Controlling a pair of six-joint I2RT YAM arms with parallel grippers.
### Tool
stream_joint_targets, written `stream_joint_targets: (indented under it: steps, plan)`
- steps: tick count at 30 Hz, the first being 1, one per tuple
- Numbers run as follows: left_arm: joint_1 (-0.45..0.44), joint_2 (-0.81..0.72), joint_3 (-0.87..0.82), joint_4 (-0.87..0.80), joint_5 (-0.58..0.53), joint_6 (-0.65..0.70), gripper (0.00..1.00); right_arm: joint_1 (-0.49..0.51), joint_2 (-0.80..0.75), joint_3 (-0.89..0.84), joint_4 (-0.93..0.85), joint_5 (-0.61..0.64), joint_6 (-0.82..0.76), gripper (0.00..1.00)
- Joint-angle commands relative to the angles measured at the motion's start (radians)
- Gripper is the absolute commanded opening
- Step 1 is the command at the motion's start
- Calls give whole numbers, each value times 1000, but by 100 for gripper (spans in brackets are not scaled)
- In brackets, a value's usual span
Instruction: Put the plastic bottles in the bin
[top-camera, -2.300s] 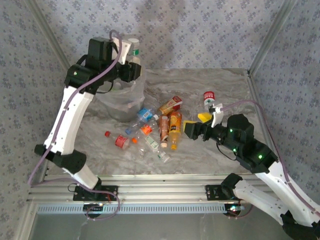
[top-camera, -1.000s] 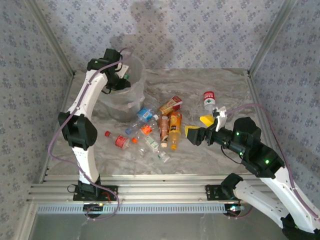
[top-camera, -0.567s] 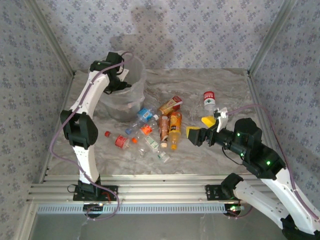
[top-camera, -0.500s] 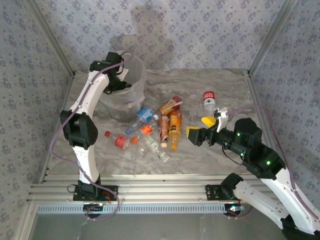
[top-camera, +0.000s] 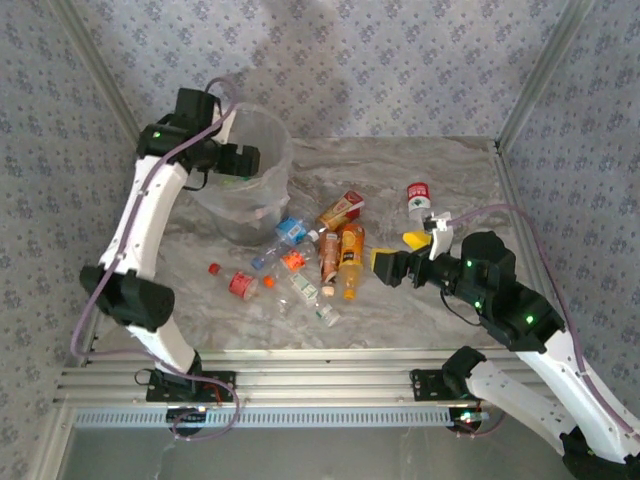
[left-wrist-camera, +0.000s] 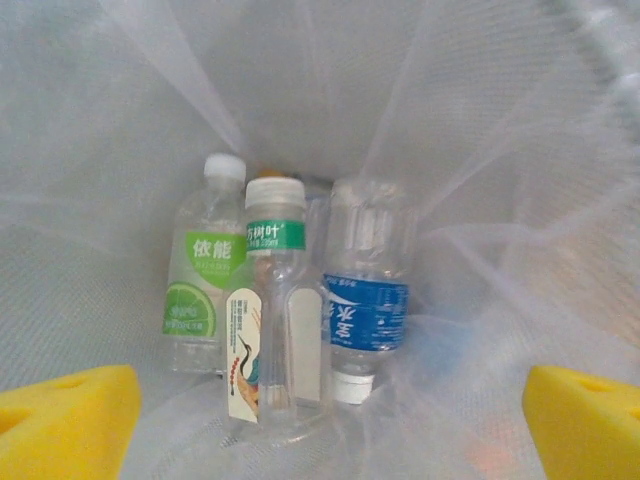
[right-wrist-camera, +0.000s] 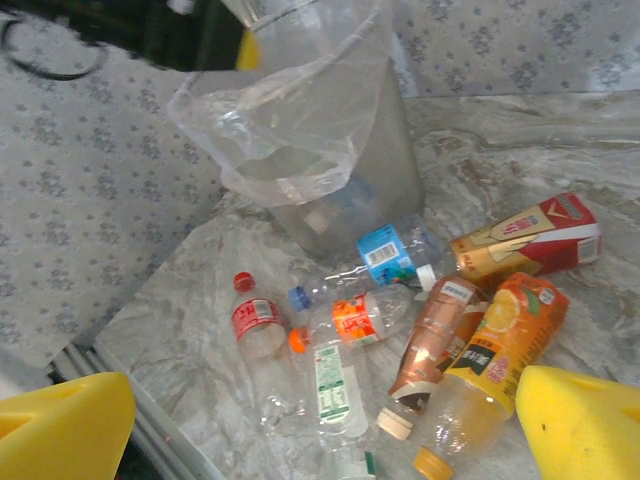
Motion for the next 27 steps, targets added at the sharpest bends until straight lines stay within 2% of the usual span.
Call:
stream_joint_targets:
  steps: [1,5,10,12,20,22,27]
  plan:
    - [3,-124,-80,104,65,-47,100,-4,6,-20,-29,80,41,100]
    - [3,-247,-204,211,179,-55,100,-5,26,-50,-41,92,65,100]
    - [-5,-394,-414,378,501,-92,100,1,79,-93,-41,103,117,100]
    - [-20,-433,-482,457,591,-107,100,11,104,-112,-27,90,133,98]
    - [-80,-512,-731,643,761,-132,100,166,211,-187,24,93,105,76]
    - [-94,-516,-748,655,816,-121,100,212,243,-199,26,107,100,73]
    - [-129,-542,-803,703,866,-118,100,285,309,-217,56,121,90,70]
